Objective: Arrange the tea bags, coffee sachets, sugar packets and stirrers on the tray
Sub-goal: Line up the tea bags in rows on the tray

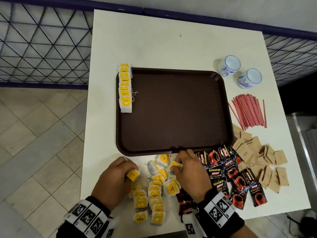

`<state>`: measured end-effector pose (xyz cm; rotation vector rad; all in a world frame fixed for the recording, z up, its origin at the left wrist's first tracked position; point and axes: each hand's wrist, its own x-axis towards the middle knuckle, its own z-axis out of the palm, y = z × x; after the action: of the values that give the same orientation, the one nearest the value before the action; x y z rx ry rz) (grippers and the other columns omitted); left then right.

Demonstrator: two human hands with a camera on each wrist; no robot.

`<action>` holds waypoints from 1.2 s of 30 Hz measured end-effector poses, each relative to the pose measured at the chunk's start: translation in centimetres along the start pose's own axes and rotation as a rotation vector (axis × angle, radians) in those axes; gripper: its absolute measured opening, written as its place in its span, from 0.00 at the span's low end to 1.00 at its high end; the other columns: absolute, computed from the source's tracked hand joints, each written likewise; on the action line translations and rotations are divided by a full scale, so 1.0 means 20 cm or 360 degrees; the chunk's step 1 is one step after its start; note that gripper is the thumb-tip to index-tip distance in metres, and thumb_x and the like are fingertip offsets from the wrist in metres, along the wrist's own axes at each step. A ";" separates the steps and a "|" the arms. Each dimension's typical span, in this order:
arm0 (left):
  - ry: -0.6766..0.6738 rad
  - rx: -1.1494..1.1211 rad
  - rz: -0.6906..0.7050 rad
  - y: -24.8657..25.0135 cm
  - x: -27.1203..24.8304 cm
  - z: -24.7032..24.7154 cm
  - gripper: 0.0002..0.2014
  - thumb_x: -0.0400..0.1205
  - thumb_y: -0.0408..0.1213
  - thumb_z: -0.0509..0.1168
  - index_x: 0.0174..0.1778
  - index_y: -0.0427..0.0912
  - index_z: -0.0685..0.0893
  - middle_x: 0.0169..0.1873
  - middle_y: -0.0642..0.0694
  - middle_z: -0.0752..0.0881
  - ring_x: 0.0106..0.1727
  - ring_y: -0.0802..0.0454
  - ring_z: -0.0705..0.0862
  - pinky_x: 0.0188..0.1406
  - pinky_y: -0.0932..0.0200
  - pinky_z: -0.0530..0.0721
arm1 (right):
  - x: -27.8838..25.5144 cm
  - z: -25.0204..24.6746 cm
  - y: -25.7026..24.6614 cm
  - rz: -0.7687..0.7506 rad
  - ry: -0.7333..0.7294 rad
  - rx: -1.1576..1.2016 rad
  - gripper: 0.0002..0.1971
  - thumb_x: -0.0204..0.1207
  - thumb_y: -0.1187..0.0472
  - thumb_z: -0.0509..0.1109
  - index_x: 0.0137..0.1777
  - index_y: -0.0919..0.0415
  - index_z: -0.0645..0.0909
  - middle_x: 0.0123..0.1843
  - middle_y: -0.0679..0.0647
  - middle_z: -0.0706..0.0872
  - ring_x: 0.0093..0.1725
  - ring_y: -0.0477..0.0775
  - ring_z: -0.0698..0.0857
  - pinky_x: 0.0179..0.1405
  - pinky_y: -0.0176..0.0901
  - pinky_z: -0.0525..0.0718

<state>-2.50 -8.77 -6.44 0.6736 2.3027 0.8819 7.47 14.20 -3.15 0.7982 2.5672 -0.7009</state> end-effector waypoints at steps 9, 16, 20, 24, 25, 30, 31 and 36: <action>0.0098 -0.0427 -0.0134 0.09 0.02 -0.17 0.13 0.70 0.38 0.80 0.37 0.54 0.80 0.32 0.54 0.84 0.34 0.57 0.79 0.33 0.68 0.74 | -0.05 -0.16 0.01 0.0097 -0.0207 0.0470 0.11 0.75 0.57 0.78 0.38 0.49 0.77 0.32 0.46 0.86 0.30 0.42 0.83 0.31 0.35 0.80; 0.0118 -0.0661 -0.0252 0.12 0.23 -0.36 0.14 0.69 0.35 0.81 0.37 0.47 0.80 0.33 0.41 0.86 0.28 0.50 0.79 0.30 0.55 0.80 | -0.02 -0.30 -0.08 0.0112 -0.0221 0.0864 0.07 0.77 0.66 0.76 0.43 0.60 0.80 0.34 0.51 0.91 0.33 0.44 0.90 0.36 0.33 0.85; 0.0101 -0.0888 -0.0393 0.13 0.36 -0.43 0.15 0.68 0.27 0.80 0.38 0.39 0.79 0.35 0.38 0.90 0.28 0.46 0.86 0.25 0.59 0.78 | 0.05 -0.30 -0.10 0.0117 -0.0216 0.0992 0.07 0.79 0.73 0.72 0.47 0.59 0.83 0.37 0.53 0.93 0.39 0.47 0.93 0.45 0.50 0.91; 0.0057 -0.1002 -0.0420 0.11 0.45 -0.51 0.19 0.61 0.33 0.84 0.41 0.41 0.83 0.40 0.40 0.92 0.45 0.41 0.91 0.40 0.49 0.86 | 0.14 -0.30 -0.16 0.0028 -0.0172 0.1000 0.08 0.79 0.68 0.73 0.45 0.53 0.85 0.36 0.50 0.93 0.40 0.48 0.92 0.46 0.50 0.90; 0.0027 -0.1026 -0.0426 0.11 0.47 -0.52 0.20 0.60 0.32 0.84 0.43 0.41 0.84 0.42 0.41 0.92 0.47 0.43 0.91 0.47 0.47 0.87 | 0.17 -0.30 -0.17 0.0007 -0.0157 0.1004 0.08 0.80 0.68 0.72 0.45 0.53 0.84 0.36 0.51 0.93 0.40 0.49 0.92 0.45 0.48 0.90; -0.0007 -0.0961 -0.0408 0.11 0.52 -0.51 0.12 0.71 0.31 0.79 0.47 0.43 0.88 0.44 0.43 0.92 0.48 0.45 0.91 0.49 0.50 0.89 | 0.28 -0.27 -0.25 -0.0109 -0.0160 0.1056 0.10 0.81 0.68 0.70 0.44 0.51 0.83 0.35 0.54 0.92 0.37 0.50 0.91 0.38 0.43 0.88; 0.0008 -0.0930 -0.0388 0.11 0.54 -0.51 0.08 0.74 0.30 0.77 0.47 0.42 0.88 0.42 0.43 0.92 0.47 0.44 0.91 0.45 0.51 0.89 | 0.30 -0.26 -0.26 -0.0127 -0.0164 0.1065 0.11 0.81 0.68 0.70 0.43 0.50 0.82 0.36 0.55 0.91 0.37 0.50 0.92 0.38 0.44 0.89; 0.0054 -0.0606 -0.0185 0.11 0.60 -0.51 0.05 0.76 0.32 0.75 0.43 0.47 0.92 0.39 0.51 0.91 0.42 0.57 0.89 0.41 0.67 0.84 | 0.41 -0.20 -0.30 -0.0220 -0.0204 0.1023 0.16 0.81 0.70 0.67 0.41 0.46 0.81 0.39 0.55 0.92 0.38 0.51 0.92 0.39 0.49 0.90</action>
<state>-17.14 -4.12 -2.62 0.3587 2.0932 1.2381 -3.30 15.56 -1.73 0.7196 2.3001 -1.6088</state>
